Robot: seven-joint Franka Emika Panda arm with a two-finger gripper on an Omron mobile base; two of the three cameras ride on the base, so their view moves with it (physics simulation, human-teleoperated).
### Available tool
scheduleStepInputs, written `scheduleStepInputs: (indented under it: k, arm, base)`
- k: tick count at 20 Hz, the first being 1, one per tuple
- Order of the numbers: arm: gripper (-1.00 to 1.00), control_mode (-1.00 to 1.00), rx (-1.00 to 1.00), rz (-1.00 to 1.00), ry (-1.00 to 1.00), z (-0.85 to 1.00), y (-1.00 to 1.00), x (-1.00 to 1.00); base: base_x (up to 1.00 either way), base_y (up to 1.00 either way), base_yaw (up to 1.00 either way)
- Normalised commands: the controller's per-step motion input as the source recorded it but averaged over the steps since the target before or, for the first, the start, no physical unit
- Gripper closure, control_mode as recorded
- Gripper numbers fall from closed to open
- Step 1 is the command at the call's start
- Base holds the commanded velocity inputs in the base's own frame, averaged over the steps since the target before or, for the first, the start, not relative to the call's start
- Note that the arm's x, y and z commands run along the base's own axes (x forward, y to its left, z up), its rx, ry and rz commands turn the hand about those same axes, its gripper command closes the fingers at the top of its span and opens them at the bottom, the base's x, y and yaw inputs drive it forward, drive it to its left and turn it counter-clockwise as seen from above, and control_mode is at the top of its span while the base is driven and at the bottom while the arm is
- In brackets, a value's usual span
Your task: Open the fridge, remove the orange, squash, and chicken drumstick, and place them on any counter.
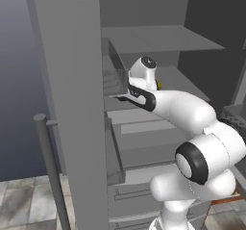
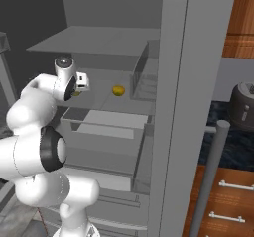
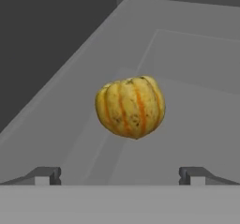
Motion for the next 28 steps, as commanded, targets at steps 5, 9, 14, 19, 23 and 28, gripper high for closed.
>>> scheduleStepInputs:
  k: [5, 9, 14, 19, 23, 28]
  arm:
    - [-1.00, -1.00, 0.00, 0.00, 0.00, -0.16, 0.00, 0.21]
    - [-1.00, -1.00, 0.00, 0.00, 0.00, -0.16, 0.07, 0.24]
    - [-1.00, -1.00, 0.00, 0.00, 0.00, -0.16, 0.08, 0.26]
    - [-1.00, -1.00, 0.00, 0.00, 0.00, -0.09, 0.05, 0.33]
    - [-1.00, -1.00, 0.00, 0.00, 0.00, -0.06, 0.01, 0.33]
    - [-1.00, -1.00, 0.00, 0.00, 0.03, -0.20, 0.09, 0.06]
  base:
    - [0.00, 0.00, 0.00]
    - [0.00, 0.00, 0.00]
    - [0.00, 0.00, 0.00]
    - [0.00, 0.00, 0.00]
    - [0.00, 0.00, 0.00]
    - [0.00, 0.00, 0.00]
